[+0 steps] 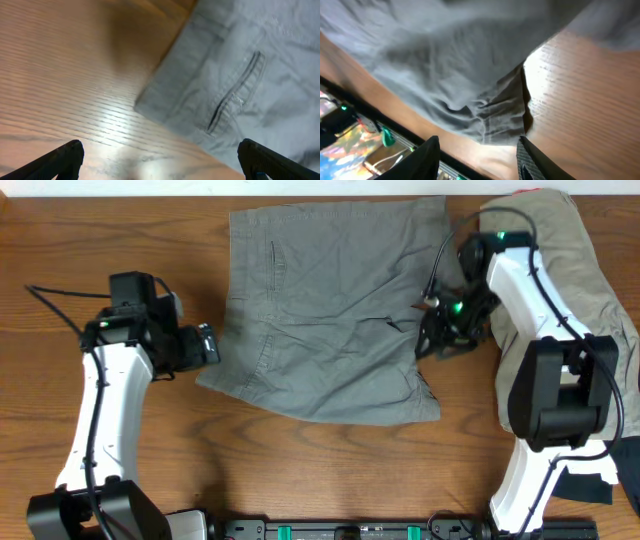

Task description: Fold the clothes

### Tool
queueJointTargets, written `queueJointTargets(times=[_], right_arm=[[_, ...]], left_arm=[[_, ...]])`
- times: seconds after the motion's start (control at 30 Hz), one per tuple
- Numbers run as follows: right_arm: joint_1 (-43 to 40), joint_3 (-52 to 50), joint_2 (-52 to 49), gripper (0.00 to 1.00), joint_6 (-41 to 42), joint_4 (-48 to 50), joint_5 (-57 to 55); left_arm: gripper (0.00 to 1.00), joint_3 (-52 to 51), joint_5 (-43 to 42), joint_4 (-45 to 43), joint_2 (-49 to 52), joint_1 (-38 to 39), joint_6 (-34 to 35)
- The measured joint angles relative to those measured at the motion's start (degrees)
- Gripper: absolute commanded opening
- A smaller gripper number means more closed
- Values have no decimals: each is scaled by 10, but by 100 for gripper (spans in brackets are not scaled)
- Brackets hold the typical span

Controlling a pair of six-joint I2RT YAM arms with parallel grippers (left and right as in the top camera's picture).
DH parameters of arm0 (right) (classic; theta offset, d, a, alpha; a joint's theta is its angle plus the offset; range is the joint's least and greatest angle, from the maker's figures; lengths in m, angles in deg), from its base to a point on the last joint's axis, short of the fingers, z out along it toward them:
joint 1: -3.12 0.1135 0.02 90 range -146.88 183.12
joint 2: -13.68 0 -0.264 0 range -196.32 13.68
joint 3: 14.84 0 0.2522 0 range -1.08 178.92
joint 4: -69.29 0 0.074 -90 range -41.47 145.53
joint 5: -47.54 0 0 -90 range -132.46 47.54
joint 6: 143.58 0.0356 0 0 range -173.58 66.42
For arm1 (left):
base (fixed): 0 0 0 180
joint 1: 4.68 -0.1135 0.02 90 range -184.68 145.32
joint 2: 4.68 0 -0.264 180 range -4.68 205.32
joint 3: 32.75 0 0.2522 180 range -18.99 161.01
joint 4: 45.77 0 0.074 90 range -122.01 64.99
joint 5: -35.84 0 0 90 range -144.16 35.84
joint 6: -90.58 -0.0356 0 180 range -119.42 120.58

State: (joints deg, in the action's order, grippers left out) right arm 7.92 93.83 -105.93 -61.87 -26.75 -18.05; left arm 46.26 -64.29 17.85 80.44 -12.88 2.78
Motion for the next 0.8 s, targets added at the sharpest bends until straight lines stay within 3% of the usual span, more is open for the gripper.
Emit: queueJointTargets(times=[0.37, 0.67, 0.8], right_arm=[[43, -279, 151, 55, 88, 260, -57], [83, -374, 173, 51, 140, 349, -77], [90, -378, 176, 49, 154, 356, -82]], left_arm=[[100, -58, 0, -45, 1, 4, -12], [99, -87, 0, -98, 38, 4, -12], [89, -94, -1, -127, 77, 4, -13]])
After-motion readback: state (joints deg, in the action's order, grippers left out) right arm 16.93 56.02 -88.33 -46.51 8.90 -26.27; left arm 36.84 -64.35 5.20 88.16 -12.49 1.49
